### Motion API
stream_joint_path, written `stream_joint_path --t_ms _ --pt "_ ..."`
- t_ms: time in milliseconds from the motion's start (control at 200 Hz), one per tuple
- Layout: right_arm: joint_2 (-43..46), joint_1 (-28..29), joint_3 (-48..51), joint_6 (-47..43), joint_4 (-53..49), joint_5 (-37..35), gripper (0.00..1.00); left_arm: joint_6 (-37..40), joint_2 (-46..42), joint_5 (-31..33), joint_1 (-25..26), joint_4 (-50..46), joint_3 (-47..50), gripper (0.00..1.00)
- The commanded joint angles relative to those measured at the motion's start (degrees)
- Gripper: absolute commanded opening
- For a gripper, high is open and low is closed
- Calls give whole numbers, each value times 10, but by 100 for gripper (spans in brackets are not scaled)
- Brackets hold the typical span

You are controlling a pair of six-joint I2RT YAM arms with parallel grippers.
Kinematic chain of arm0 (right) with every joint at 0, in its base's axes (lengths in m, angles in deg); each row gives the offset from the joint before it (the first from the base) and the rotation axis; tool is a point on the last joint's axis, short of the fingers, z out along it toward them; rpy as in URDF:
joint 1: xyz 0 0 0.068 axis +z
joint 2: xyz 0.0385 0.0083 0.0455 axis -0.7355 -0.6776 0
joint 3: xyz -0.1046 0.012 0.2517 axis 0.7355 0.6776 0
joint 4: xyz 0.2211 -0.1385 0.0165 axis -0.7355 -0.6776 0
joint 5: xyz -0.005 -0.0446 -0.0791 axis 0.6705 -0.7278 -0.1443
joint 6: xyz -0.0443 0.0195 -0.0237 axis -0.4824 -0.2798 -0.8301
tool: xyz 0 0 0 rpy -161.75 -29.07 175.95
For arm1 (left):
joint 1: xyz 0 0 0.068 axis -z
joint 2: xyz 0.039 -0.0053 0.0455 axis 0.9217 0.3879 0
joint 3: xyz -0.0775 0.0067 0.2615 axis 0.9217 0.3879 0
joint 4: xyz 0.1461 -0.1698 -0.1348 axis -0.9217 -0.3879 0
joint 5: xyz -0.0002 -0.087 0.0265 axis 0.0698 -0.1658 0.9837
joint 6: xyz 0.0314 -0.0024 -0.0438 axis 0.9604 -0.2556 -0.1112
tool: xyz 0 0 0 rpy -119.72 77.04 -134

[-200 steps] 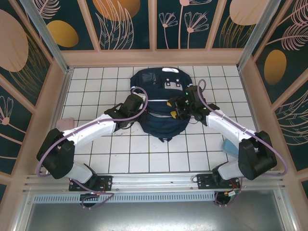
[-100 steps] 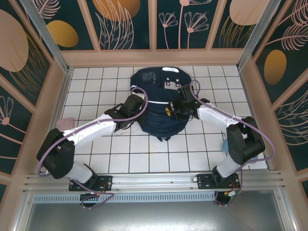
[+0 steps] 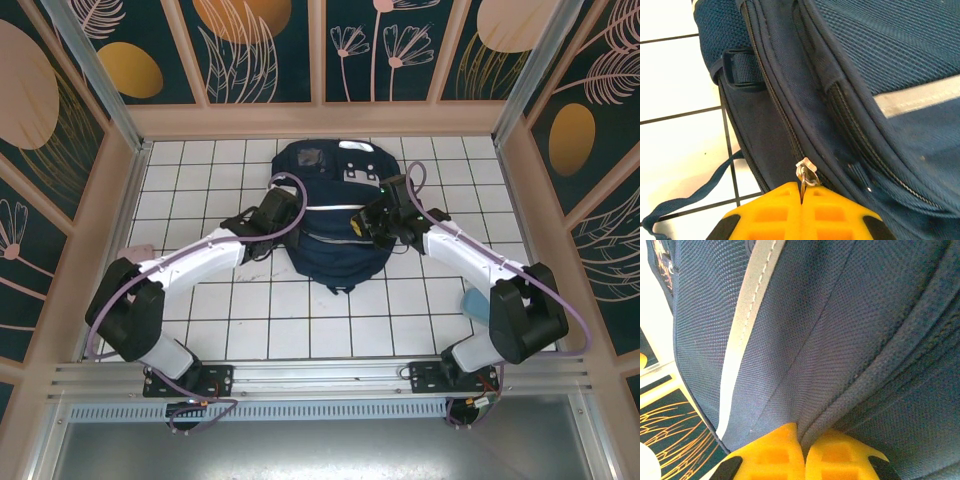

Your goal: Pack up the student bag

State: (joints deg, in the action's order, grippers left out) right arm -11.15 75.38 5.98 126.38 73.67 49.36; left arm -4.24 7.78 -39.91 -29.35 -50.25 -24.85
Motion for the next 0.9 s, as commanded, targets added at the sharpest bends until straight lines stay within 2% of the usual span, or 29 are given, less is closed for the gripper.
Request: stream_joint_path --t_ms 0,45,115,265,425,490,671,761,896 --pt "12 -10 9 -48 -62 -4 0 -4 21 17 -40 43 -39 0" --pt "7 -9 3 -53 -61 -3 0 -10 35 7 -48 45 -50 0" --pt "-1 -10 -4 -60 -59 -3 0 -24 53 -2 -60 41 -69 11" --pt "-10 -12 -9 -66 -58 -8 0 -68 39 -13 -83 9 -72 46" --pt "-19 -16 -12 -84 -52 -7 0 -99 -48 -5 -132 -3 11 76" --pt "-25 -17 -18 -91 -53 -6 0 -114 -81 -1 -161 -8 46 85" --pt "-38 -17 -24 -99 -47 3 0 -170 -148 23 -270 -49 127 98" --pt "-40 -17 -23 -100 -43 7 0 -199 -170 28 -337 -64 161 98" --pt "-40 -17 -24 -104 -44 9 0 -220 -189 74 -408 -73 194 98"
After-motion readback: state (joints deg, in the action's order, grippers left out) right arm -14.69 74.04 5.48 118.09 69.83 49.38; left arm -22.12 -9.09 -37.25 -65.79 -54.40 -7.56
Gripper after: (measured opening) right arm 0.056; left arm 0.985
